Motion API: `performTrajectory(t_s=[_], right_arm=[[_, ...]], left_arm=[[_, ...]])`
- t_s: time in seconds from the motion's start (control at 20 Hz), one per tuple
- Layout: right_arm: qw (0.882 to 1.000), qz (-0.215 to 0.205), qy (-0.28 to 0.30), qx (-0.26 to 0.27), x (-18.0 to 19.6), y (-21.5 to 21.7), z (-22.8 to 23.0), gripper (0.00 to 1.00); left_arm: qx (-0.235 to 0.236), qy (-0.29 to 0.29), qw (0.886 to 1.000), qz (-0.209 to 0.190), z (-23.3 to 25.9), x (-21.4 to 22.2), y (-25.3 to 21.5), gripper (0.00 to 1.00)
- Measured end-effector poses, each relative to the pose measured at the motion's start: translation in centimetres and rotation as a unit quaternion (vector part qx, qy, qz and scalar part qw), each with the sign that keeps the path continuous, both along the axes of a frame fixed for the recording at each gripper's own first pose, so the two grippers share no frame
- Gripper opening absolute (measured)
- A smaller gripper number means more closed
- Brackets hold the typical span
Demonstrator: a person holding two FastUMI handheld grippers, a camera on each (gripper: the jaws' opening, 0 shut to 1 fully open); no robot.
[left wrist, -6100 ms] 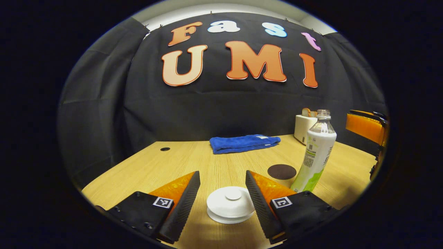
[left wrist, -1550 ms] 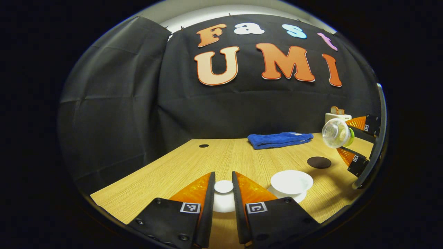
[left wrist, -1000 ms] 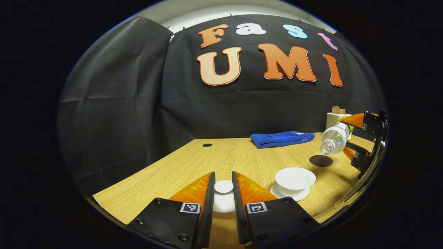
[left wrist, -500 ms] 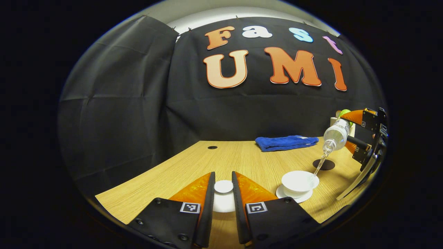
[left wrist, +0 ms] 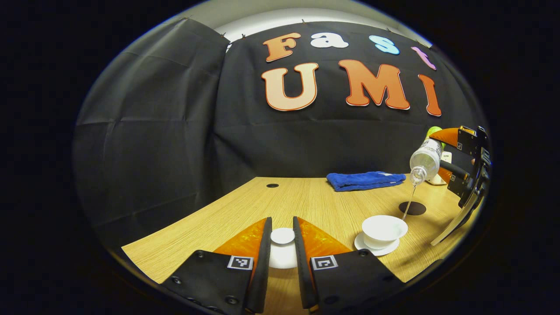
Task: Open the teacup lid with one hand, grasp the water bottle and pour water into the teacup with the other hand; after pouring, place the water bottle on the coaster and then close the teacup lid.
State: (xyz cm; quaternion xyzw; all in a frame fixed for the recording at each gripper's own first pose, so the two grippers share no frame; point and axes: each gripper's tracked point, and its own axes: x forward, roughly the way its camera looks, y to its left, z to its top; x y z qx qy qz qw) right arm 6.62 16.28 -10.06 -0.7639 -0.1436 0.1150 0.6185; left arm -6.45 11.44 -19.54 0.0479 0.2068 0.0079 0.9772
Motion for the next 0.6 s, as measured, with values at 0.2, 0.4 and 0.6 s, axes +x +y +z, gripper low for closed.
performTrajectory(t_s=[0.2,0.4,0.6], right_arm=[[1.0,0.013,-0.012,-0.012,0.1,0.6,0.7,0.64],[0.999,0.025,-0.025,-0.022,0.2,1.3,1.6,0.64],[0.998,0.041,-0.03,-0.04,0.3,2.1,2.0,0.64]], left_arm=[[0.001,0.0,1.0,0.004,-0.2,0.0,0.4,0.34],[0.0,-0.001,1.0,0.005,-0.2,-0.1,0.6,0.34],[-0.011,0.005,1.0,0.01,-0.8,-0.2,0.8,0.34]])
